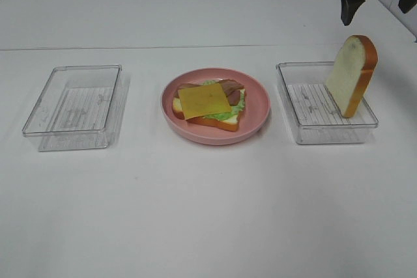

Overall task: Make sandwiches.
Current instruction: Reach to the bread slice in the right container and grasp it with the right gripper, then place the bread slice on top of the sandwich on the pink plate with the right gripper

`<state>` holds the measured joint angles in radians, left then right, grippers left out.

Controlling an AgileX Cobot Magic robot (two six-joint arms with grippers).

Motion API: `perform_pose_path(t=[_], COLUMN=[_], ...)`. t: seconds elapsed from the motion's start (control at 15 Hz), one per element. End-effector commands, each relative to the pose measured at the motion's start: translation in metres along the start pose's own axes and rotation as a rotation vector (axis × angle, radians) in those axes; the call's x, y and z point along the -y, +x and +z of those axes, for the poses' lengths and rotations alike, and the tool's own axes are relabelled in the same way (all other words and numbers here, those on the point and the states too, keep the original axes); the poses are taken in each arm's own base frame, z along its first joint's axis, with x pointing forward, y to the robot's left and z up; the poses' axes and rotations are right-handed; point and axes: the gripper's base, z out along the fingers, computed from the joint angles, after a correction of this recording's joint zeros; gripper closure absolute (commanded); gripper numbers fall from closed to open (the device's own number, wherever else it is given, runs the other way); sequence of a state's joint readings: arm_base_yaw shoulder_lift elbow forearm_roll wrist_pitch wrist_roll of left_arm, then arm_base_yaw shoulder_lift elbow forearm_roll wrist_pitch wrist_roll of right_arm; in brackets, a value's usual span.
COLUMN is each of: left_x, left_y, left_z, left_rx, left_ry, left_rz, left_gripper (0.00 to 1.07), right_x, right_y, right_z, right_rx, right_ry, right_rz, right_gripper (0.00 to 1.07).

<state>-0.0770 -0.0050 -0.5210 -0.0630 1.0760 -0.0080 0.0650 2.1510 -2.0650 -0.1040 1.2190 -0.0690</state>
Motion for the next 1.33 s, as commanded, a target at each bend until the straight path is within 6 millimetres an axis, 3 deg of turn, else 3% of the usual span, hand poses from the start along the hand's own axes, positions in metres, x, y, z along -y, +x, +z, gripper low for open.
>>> perform_pose_path(t=[0.07, 0.2, 0.47, 0.53, 0.73, 0.8, 0.87, 0.93, 1.0, 1.07, 1.27, 1.33], left_x=[0.0, 0.0, 0.0, 0.0, 0.0, 0.0, 0.0, 0.0, 0.0, 0.0, 0.0, 0.0], left_y=[0.002, 0.002, 0.002, 0.002, 0.002, 0.002, 0.002, 0.002, 0.002, 0.002, 0.002, 0.002], left_z=[-0.002, -0.002, -0.002, -0.002, -0.002, -0.002, -0.002, -0.002, -0.002, -0.002, -0.002, -0.002], left_rx=[0.017, 0.017, 0.017, 0.017, 0.017, 0.017, 0.017, 0.017, 0.017, 0.017, 0.017, 0.017], left_ry=[-0.003, -0.003, -0.003, -0.003, -0.003, -0.003, -0.003, -0.003, -0.003, -0.003, -0.003, -0.003], left_rz=[0.003, 0.003, 0.003, 0.003, 0.003, 0.003, 0.003, 0.003, 0.003, 0.003, 0.003, 0.003], left_gripper=[0.16, 0.16, 0.16, 0.16, 0.16, 0.16, 0.16, 0.16, 0.16, 0.16, 0.16, 0.16], right_x=[-0.002, -0.003, -0.01, -0.011, -0.012, -0.01, -0.007, -0.007, -0.007, -0.007, -0.009, -0.012], right_y=[0.003, 0.004, 0.004, 0.005, 0.005, 0.005, 0.006, 0.006, 0.007, 0.007, 0.007, 0.004], right_z=[0.0, 0.01, 0.05, 0.061, 0.068, 0.068, 0.068, 0.068, 0.068, 0.068, 0.064, 0.05], right_rx=[-0.035, -0.068, -0.158, -0.188, -0.194, -0.196, -0.205, -0.213, -0.217, -0.222, -0.237, -0.197], right_ry=[-0.031, -0.036, -0.071, -0.073, -0.074, -0.054, -0.015, -0.014, -0.014, -0.016, -0.042, -0.082], right_rz=[-0.001, -0.006, -0.006, -0.005, 0.005, 0.036, 0.058, 0.057, 0.057, 0.058, 0.053, 0.049], right_gripper=[0.08, 0.08, 0.1, 0.16, 0.37, 0.49, 0.71, 0.85, 0.91, 1.07, 1.07, 1.07])
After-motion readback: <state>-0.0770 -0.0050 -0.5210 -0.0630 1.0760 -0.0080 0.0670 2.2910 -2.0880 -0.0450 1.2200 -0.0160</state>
